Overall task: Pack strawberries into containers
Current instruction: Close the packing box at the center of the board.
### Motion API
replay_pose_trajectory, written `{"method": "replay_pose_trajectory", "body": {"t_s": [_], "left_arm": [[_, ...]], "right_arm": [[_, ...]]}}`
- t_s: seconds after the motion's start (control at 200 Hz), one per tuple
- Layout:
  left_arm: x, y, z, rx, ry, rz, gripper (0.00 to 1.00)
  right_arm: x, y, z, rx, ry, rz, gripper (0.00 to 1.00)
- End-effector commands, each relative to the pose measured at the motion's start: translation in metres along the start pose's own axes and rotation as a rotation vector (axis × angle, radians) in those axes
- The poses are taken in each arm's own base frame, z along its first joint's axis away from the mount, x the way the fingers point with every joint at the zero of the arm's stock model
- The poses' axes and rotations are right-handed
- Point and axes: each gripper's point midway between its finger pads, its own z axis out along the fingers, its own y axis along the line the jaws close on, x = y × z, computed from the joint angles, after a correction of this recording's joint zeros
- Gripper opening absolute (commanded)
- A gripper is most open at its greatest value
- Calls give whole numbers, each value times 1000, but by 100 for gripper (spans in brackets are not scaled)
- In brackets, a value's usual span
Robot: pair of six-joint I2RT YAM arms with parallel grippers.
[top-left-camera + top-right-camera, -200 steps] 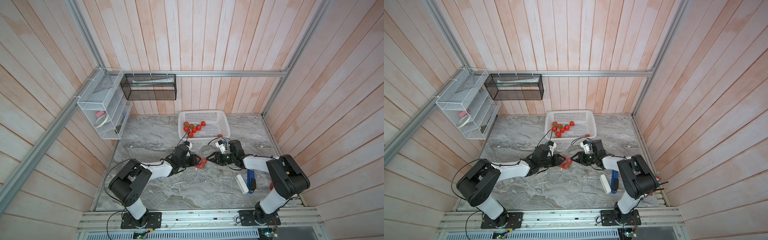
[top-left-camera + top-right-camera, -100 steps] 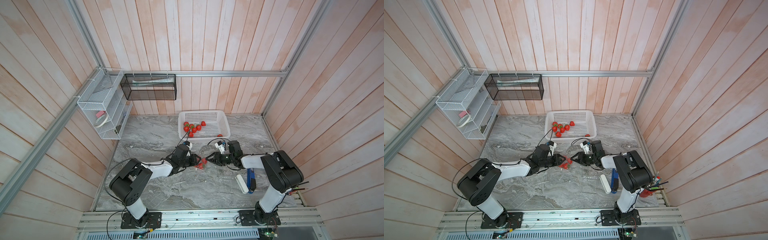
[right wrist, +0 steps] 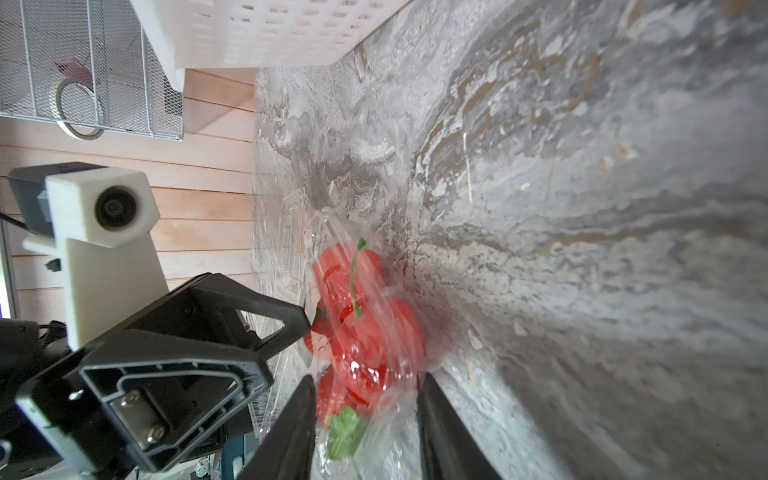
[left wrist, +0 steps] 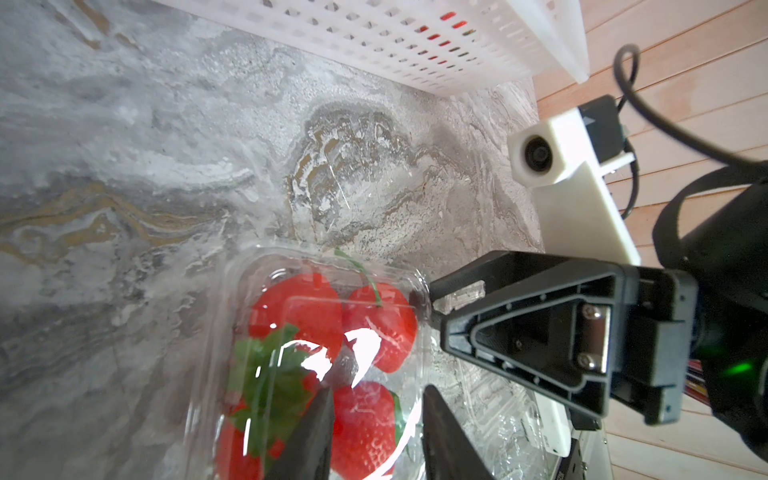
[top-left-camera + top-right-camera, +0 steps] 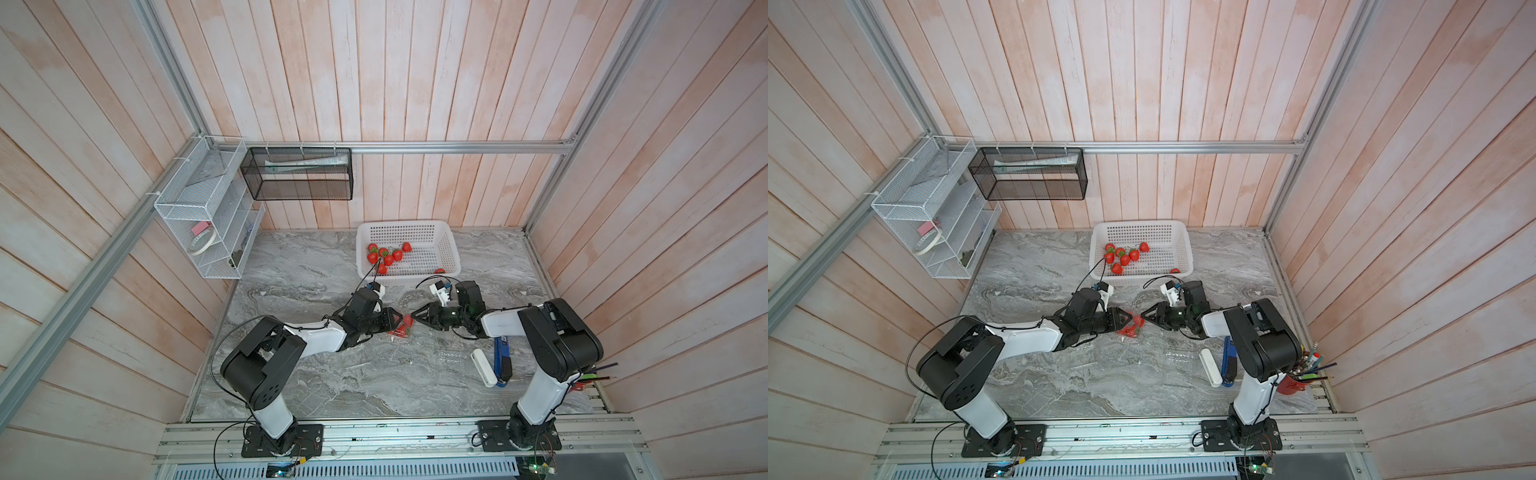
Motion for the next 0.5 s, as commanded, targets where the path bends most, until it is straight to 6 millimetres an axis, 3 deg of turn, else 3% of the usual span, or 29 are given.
{"method": "replay_pose_trajectory", "body": {"t_s": [0.0, 0.345, 0.495], "left_arm": [[11, 11, 7, -39, 41, -6, 38], [11, 10, 8, -33, 41, -5, 38], [11, 10, 8, -35, 42, -5, 38]], "right_arm": [[4, 0, 2, -29, 17, 5, 42], [4, -8, 6, -13, 15, 28, 42], [4, -8, 7, -21, 12, 36, 36]]}}
